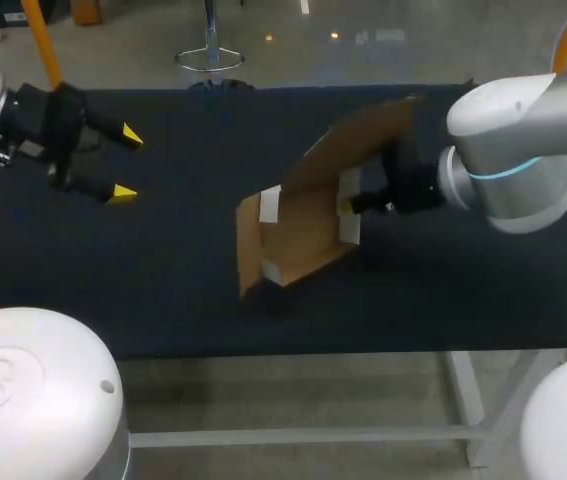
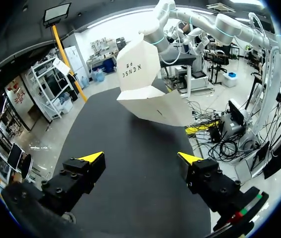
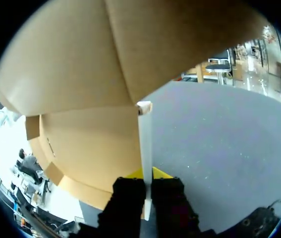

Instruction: Assemble the packaging by folding the flat box into shape, placing the metal phone stand inside, and closing the box properly

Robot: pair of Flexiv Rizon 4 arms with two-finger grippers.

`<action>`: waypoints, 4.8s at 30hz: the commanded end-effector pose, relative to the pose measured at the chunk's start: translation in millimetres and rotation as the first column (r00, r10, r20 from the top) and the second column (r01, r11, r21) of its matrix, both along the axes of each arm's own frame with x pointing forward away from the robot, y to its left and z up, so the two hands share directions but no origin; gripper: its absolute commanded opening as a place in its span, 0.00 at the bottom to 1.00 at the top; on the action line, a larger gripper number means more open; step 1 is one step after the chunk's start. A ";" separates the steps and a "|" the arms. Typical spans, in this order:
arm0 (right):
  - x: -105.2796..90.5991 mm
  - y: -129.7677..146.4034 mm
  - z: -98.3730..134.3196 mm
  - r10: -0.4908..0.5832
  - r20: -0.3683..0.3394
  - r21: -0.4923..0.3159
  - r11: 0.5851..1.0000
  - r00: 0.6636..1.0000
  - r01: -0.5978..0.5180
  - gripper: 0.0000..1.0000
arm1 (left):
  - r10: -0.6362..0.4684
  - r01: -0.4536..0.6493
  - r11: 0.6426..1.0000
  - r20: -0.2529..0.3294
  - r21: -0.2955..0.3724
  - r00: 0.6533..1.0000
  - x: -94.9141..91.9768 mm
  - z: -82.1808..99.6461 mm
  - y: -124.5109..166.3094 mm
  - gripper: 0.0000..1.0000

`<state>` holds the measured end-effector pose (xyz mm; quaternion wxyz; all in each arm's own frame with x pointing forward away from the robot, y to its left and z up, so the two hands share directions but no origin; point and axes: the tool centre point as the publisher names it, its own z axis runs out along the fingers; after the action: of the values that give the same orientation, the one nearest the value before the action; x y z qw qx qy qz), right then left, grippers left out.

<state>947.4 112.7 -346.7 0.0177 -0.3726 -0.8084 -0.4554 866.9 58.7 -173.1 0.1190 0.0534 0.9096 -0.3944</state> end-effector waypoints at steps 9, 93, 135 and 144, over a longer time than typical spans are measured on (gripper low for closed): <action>-21.9 -6.8 10.0 -0.005 -0.177 -0.142 0.990 0.984 -0.020 0.00 | 0.019 -0.020 0.999 0.033 0.035 0.999 -5.1 -3.9 -0.2 1.00; -114.6 -35.3 -6.2 -0.609 -0.480 -0.550 0.770 0.632 0.324 0.00 | 0.094 -0.092 0.984 -0.002 0.150 0.996 5.3 -49.7 7.3 1.00; -68.2 -14.1 -41.8 -0.599 -0.602 -0.685 0.727 0.528 0.044 0.00 | 0.041 -0.030 0.968 -0.040 0.250 0.998 17.1 -89.6 13.0 1.00; -65.1 -11.7 -42.0 -0.621 -0.601 -0.717 0.697 0.502 0.003 0.00 | 0.037 -0.027 0.966 -0.035 0.258 0.999 22.5 -95.1 14.4 1.00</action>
<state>876.9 96.7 -390.7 0.1163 -0.6826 -0.7215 0.0084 886.5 74.2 -266.0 0.1014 0.0458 0.9551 -0.2744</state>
